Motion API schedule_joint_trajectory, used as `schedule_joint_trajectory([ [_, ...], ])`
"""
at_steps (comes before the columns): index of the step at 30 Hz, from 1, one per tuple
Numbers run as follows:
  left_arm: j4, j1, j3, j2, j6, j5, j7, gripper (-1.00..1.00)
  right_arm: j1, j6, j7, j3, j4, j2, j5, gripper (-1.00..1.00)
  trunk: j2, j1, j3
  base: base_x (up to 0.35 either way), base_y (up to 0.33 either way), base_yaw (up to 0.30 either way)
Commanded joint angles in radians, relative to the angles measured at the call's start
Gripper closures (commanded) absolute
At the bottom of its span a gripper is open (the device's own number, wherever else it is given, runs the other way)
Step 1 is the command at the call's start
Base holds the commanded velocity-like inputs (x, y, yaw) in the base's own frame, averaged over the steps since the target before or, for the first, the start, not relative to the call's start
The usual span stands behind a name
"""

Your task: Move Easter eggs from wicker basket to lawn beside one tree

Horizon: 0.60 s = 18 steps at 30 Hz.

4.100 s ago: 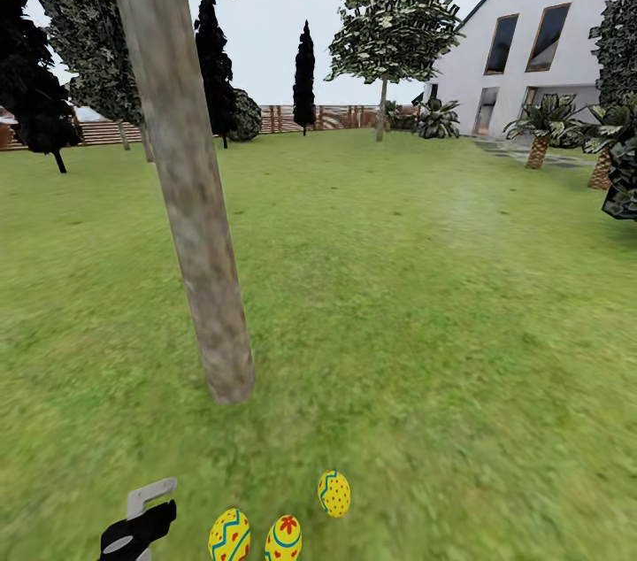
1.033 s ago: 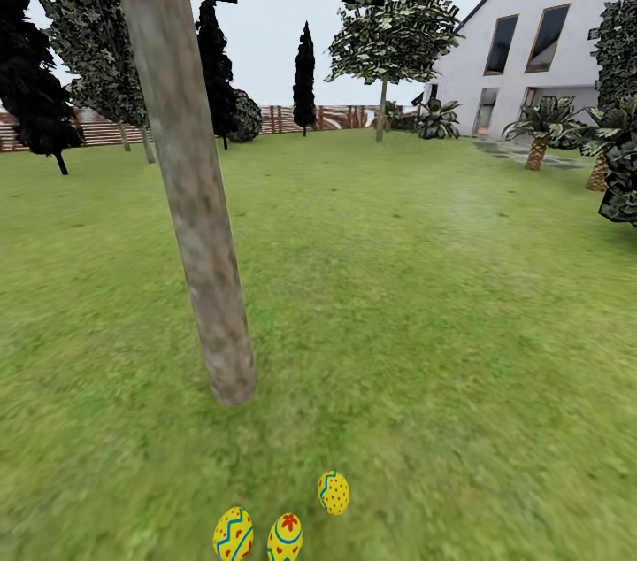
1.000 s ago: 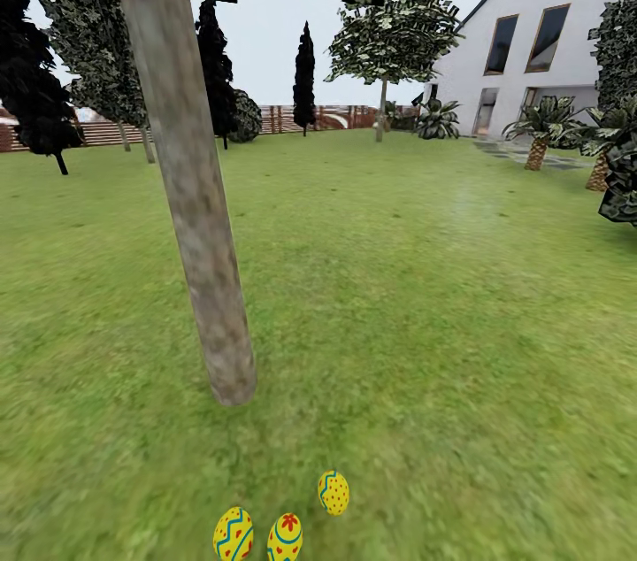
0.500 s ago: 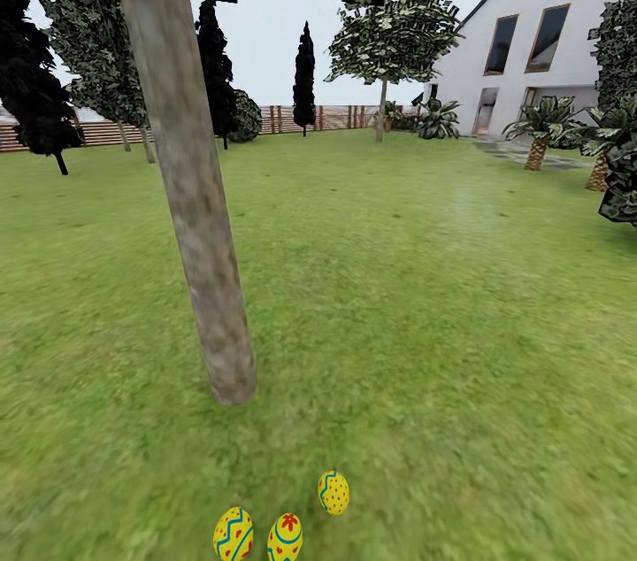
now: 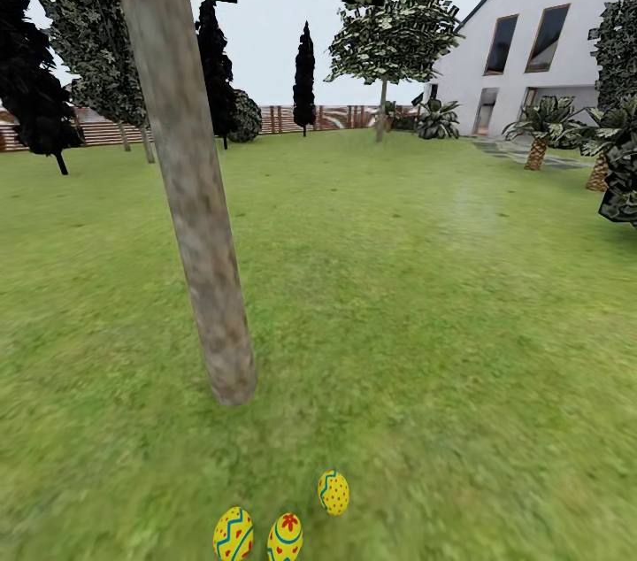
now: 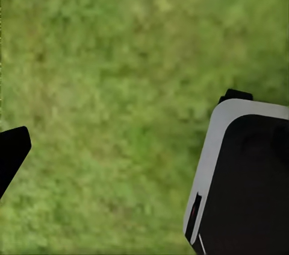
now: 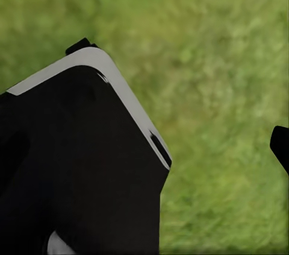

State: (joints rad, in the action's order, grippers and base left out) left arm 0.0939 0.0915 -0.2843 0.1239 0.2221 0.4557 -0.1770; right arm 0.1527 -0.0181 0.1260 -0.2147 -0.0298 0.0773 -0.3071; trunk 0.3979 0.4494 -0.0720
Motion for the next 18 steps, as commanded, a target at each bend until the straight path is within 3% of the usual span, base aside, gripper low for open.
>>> schedule_joint_trajectory([
  [1,0.001,0.001,-0.008,0.000,0.002,0.007,-0.004,-1.00,0.001,-0.002,0.001,-0.001,0.002,0.000,-0.007,-1.00,0.002,0.001,-0.002,0.000,0.000,0.000],
  [18,0.002,0.001,-0.009,-0.002,0.002,0.007,-0.003,-1.00,0.001,-0.002,0.001,0.000,0.005,-0.001,-0.007,-1.00,0.002,0.001,-0.002,0.000,0.000,0.000],
])
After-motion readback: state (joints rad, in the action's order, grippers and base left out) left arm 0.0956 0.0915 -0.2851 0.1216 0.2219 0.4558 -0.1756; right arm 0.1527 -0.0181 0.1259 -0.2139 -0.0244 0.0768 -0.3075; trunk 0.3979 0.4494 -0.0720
